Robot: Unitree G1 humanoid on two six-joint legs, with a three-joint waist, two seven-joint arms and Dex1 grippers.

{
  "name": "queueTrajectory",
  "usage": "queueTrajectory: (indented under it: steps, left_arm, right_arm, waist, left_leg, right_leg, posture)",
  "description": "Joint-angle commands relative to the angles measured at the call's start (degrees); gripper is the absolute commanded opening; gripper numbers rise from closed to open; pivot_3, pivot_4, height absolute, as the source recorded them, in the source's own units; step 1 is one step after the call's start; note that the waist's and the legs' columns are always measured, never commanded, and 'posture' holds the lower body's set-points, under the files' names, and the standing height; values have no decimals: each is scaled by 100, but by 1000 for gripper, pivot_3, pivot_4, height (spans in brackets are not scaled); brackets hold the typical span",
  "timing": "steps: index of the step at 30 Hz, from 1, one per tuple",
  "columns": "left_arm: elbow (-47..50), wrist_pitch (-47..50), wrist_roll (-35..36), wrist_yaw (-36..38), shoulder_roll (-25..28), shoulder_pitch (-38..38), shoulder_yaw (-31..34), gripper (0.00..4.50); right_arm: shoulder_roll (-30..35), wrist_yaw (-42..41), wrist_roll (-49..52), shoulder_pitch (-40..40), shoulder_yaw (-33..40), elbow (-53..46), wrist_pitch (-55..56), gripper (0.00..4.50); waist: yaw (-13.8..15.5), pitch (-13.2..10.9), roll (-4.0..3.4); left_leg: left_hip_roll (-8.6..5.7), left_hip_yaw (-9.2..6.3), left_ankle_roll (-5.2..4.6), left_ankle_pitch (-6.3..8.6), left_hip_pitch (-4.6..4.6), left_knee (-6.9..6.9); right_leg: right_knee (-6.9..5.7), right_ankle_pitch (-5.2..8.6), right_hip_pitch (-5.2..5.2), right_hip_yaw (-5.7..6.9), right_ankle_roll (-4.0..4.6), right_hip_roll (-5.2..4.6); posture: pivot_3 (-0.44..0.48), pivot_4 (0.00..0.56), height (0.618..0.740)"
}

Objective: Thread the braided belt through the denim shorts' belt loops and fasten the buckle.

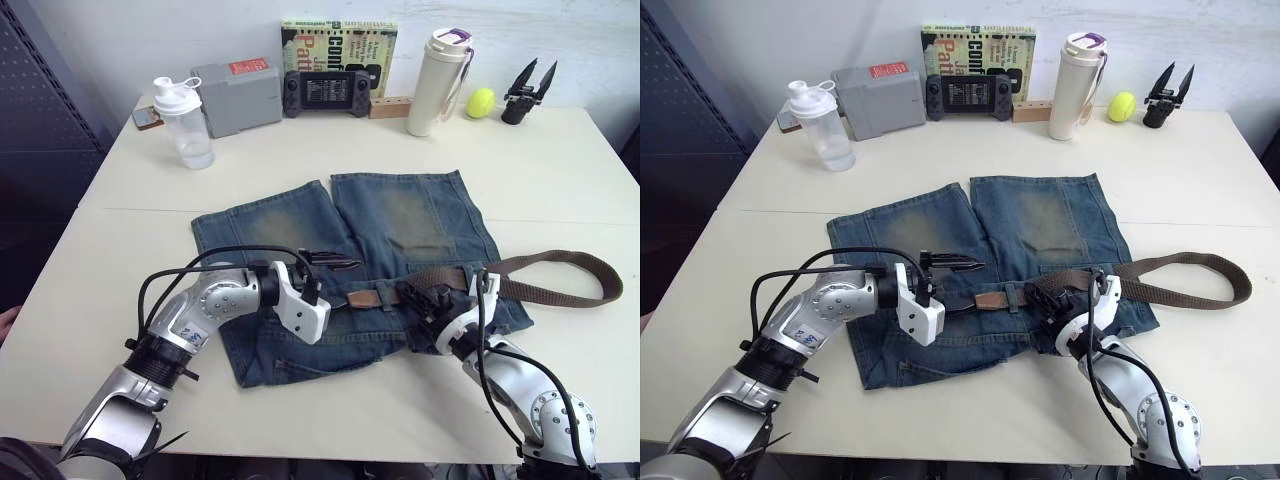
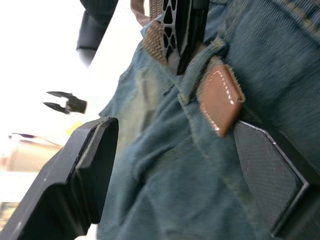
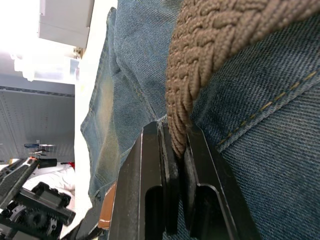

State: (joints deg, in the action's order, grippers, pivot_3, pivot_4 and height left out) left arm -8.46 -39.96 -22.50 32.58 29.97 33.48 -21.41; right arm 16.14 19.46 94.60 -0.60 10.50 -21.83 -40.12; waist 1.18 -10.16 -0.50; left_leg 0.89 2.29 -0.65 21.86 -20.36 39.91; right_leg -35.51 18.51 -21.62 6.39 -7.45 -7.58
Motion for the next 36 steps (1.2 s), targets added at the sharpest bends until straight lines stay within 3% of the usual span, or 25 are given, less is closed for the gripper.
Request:
queueTrajectory:
  steps: [1,7,15,16,18,24,33,34,36]
  left_arm:
    - [-186,-466,-316,-332,-55,146,-48,3952]
    - [-413,-715,-625,-646,-141,230,-37,3952]
    - [-464,-854,-625,-533,-151,205,-233,3952]
    - [-465,-869,-626,-534,-150,206,-244,3437]
    - [-469,-897,-615,-531,-147,211,-259,2841]
    - [-487,-917,-611,-423,-111,204,-329,83]
    - [-551,-862,-746,-502,-73,243,-265,35]
    - [-559,-861,-752,-510,-70,251,-260,0]
    - [-569,-851,-760,-532,-71,255,-249,0]
  right_arm:
    - [-85,18,86,-90,-160,-65,-44,0]
    - [-98,1,50,-87,-184,-100,-28,0]
    - [-97,32,55,-83,-162,-133,-9,0]
    - [-94,33,55,-93,-167,-149,-12,0]
    - [-104,47,58,-115,-174,-179,-4,0]
    - [-108,30,38,-153,-171,-199,15,0]
    - [-13,274,263,-78,15,-347,165,0]
    - [13,323,346,-70,77,-388,212,662]
    - [108,320,767,-63,231,-577,274,1110]
  waist:
    - [0,0,0]
    - [3,0,0]
    - [2,0,0]
    - [2,0,0]
    - [1,0,1]
    - [4,0,0]
    - [6,0,0]
    - [6,0,0]
    - [7,0,1]
  left_leg:
    - [2,0,0,0,0,1]
    - [6,-1,0,0,0,1]
    - [7,-2,-1,0,0,2]
    - [7,-2,-1,0,0,2]
    - [7,-2,-1,0,0,2]
    - [7,-2,-1,0,0,2]
    - [7,-3,-1,0,-1,2]
    - [7,-3,-1,0,-1,2]
    - [7,-3,-1,0,-1,2]
  right_leg:
    - [-1,0,0,0,0,-1]
    - [-2,0,0,2,0,-2]
    - [-3,0,0,5,0,-4]
    - [-3,0,0,5,0,-4]
    - [-3,0,0,5,0,-4]
    - [-3,0,0,6,0,-5]
    - [-3,0,0,6,0,-5]
    - [-2,0,0,6,0,-5]
    - [-2,0,0,6,0,-6]
  posture:
    - [0,150,731]
    - [0,150,731]
    - [0,150,731]
    - [0,150,731]
    - [0,150,731]
    - [0,150,731]
    - [0,150,731]
    - [0,150,731]
    - [0,150,731]
